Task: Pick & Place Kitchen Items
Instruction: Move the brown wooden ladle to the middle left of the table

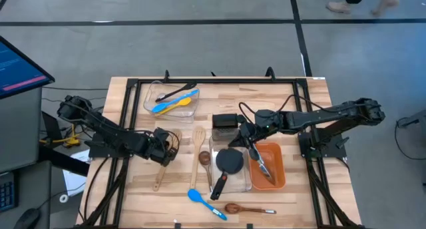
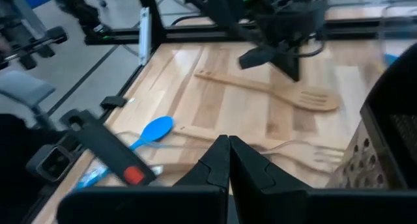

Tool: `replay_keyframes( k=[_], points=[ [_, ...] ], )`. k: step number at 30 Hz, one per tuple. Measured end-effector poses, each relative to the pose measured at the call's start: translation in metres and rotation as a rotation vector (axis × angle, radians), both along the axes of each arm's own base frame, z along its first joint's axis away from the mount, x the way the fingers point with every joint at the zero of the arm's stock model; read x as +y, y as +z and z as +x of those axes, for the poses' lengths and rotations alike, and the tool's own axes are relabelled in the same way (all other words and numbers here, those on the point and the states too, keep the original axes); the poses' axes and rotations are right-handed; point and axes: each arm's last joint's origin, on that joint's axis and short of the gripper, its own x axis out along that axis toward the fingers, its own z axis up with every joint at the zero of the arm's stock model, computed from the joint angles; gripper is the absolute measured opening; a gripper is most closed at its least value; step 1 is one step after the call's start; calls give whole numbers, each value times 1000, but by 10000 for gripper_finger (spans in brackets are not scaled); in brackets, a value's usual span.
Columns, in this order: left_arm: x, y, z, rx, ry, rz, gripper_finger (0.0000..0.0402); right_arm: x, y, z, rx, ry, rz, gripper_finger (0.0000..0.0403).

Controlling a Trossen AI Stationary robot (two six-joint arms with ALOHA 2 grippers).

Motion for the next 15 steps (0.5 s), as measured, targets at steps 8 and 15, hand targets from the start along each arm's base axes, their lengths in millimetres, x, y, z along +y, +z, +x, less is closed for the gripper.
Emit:
replay_keyframes(
  k=[8, 15],
  points=[
    [-1, 0, 0, 10, -23, 4, 2, -1, 10, -16, 21, -85, -76, 0],
    [-1, 0, 0, 30, -48, 8, 2, -6, 5, -23, 104, -206, -160, 0]
  ],
)
